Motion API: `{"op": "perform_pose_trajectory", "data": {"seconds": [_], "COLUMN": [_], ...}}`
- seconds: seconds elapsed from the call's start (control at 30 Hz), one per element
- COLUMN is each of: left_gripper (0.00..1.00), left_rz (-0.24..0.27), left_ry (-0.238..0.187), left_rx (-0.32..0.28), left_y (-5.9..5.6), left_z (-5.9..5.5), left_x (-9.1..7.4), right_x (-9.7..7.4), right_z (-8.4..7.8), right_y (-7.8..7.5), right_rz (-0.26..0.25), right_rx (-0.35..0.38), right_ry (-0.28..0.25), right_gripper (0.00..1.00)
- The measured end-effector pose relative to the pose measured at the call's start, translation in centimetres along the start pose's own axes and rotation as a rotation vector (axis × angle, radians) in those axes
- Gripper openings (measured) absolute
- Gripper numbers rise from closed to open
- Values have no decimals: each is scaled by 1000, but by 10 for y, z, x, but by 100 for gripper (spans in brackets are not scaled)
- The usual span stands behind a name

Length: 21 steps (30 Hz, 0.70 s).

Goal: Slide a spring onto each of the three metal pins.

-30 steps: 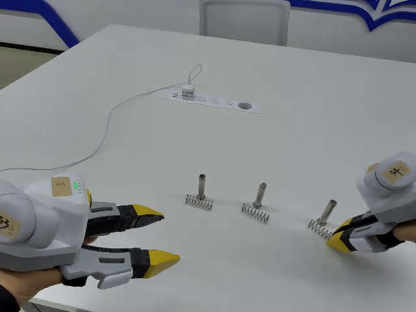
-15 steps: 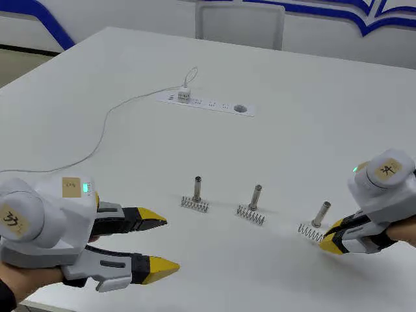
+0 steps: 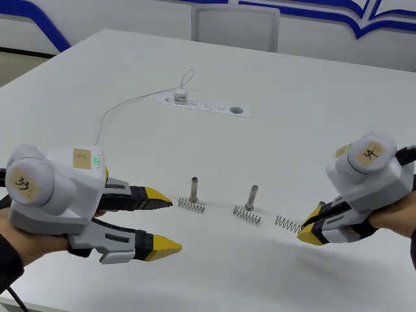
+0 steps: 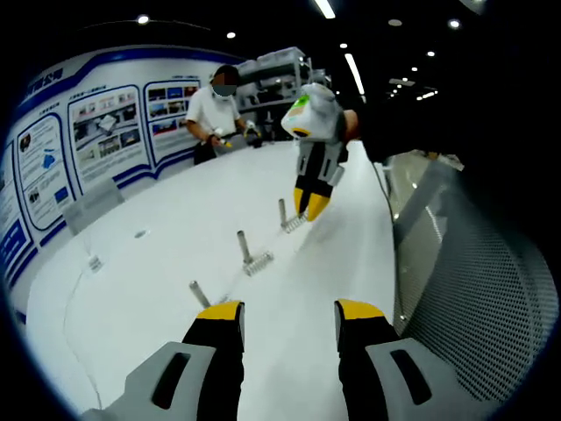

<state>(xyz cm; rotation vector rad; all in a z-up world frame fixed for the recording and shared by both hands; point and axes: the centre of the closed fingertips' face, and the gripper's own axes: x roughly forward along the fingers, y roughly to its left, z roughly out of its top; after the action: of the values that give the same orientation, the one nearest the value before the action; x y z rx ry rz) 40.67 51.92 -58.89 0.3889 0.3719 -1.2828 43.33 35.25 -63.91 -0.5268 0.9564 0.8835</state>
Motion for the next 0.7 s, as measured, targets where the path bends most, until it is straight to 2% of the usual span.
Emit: {"op": "perform_pose_trajectory", "data": {"seconds": [0.33,0.7], "left_gripper": [42,37], "left_rz": [-80,-109], "left_ry": [9,-34], "left_rx": [38,31], "left_y": [-8,-12], "left_z": [11,24], "left_x": [28,48], "right_x": [-2,-3], "right_z": [27,47], "right_y": [24,49], "right_rz": [40,86], "right_rx": [-99,-167], "right_ry": [-1,-14], "right_gripper": [11,12]}}
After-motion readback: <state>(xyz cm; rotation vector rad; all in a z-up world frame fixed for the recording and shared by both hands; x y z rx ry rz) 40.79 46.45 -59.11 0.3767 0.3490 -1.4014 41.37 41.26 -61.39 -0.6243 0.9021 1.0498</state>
